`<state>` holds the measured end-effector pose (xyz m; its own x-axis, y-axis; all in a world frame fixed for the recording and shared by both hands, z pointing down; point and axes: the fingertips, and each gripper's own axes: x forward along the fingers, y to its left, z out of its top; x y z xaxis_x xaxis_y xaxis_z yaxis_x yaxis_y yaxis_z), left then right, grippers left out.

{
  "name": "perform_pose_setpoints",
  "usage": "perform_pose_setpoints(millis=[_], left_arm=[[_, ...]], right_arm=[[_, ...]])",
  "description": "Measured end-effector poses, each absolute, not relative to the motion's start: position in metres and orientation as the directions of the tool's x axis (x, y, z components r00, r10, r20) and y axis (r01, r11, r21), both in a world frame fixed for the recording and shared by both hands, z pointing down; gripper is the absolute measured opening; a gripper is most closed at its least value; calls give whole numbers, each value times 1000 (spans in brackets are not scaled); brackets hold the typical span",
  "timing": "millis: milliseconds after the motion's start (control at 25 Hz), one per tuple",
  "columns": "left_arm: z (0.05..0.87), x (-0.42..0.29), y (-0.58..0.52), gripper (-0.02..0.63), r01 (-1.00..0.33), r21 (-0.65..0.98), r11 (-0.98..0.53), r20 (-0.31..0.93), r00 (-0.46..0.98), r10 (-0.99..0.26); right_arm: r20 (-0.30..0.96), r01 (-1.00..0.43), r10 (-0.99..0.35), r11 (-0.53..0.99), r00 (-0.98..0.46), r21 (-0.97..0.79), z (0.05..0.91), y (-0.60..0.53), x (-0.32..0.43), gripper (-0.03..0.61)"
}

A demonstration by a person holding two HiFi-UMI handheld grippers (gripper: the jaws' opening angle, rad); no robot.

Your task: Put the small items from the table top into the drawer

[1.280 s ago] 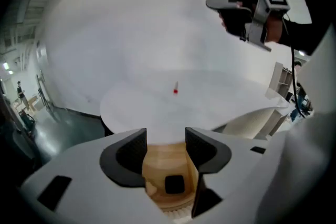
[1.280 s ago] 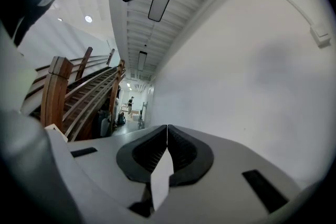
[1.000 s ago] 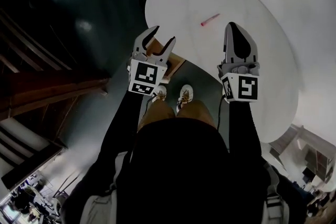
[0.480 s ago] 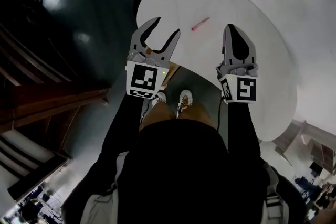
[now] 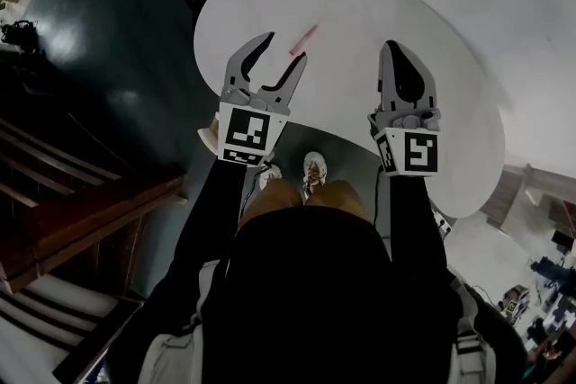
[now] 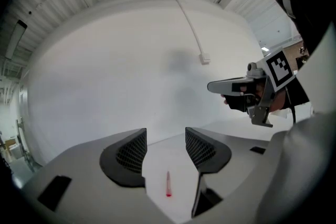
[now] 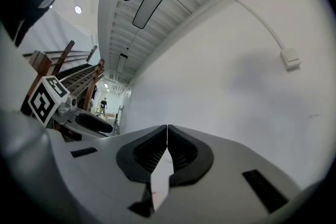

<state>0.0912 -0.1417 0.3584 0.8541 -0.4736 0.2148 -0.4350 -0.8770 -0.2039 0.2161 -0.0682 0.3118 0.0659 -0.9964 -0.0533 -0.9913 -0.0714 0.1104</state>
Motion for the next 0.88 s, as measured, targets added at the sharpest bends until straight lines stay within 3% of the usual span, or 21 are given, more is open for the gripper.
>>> perform_pose_setpoints(millis=[200,440,720,800,840,880], left_arm=[[421,120,-171,244,-329,-145,-933,354,864,-359],[553,148,-206,244,-209,-60,-976,640,742,-199],[640,145,-223,240,-233,40,-972,802,588,-108],[642,148,-216,177,-205,55,-977,809,583,-77],[642,150,-210,60,-179,50,-983,812,580,-65],[643,152,-205,55,-162,39,-986,814,578,-63]], right_arm=[[-37,-985,-992,-126,122,122,315,-59,227,28],[7,-968,-977,-208,211,138,326,-29,247,28],[41,-943,-951,-298,307,149,334,6,278,28],[45,-938,-945,-313,323,149,336,12,283,28],[47,-936,-944,-318,328,149,337,14,284,27],[47,-936,-943,-320,330,148,338,16,285,28]])
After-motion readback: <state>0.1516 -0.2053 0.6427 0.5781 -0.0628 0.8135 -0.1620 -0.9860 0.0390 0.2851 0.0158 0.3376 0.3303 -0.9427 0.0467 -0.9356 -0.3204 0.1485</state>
